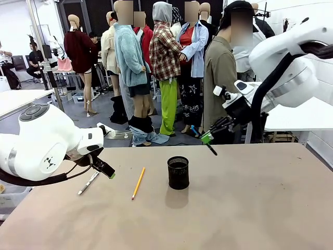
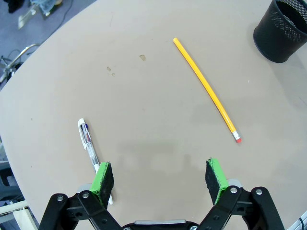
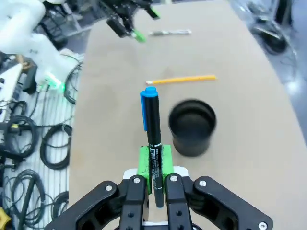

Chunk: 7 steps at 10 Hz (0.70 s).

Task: Place the pens into the pen holder.
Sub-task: Pick up a writing instrument from the table and place it into the Pen holder.

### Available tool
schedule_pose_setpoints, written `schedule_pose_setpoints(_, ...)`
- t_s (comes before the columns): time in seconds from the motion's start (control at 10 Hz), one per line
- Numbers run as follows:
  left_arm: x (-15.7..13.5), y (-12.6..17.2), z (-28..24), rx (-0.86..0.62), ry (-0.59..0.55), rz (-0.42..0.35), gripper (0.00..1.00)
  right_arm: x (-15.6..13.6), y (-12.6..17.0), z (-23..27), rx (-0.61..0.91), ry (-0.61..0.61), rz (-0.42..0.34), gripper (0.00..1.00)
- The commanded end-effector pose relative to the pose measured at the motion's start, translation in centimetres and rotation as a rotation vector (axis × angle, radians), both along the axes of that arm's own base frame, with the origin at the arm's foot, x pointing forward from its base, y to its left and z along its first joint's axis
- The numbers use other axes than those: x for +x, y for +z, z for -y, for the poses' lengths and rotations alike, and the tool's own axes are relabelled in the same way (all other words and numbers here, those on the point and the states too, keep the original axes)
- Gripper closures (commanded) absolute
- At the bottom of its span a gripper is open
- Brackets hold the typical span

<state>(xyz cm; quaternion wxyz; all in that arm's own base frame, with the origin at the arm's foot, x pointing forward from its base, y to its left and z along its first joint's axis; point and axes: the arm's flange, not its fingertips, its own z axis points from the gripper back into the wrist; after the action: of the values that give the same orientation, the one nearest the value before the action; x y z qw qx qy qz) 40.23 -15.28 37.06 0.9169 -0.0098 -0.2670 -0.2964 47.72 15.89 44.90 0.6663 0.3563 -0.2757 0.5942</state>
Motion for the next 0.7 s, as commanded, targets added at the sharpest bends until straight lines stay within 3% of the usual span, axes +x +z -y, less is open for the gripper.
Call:
schedule_pose_setpoints(0.0, 0.0, 0.0, -0.2, -0.003, 0.003, 0.000, 0.00, 2.1, -1.2, -2.0, 0.117, 0.086, -0.046, 1.00)
schedule_pose_setpoints(0.2, 0.0, 0.0, -0.2, -0.003, 0.003, 0.000, 0.00, 3.1, -2.2, -5.5, 0.203, 0.151, -0.021, 1.00)
schedule_pose_setpoints(0.6, 0.0, 0.0, -0.2, -0.003, 0.003, 0.000, 0.00, 5.9, -5.8, -8.6, 0.272, 0.125, 0.055, 1.00)
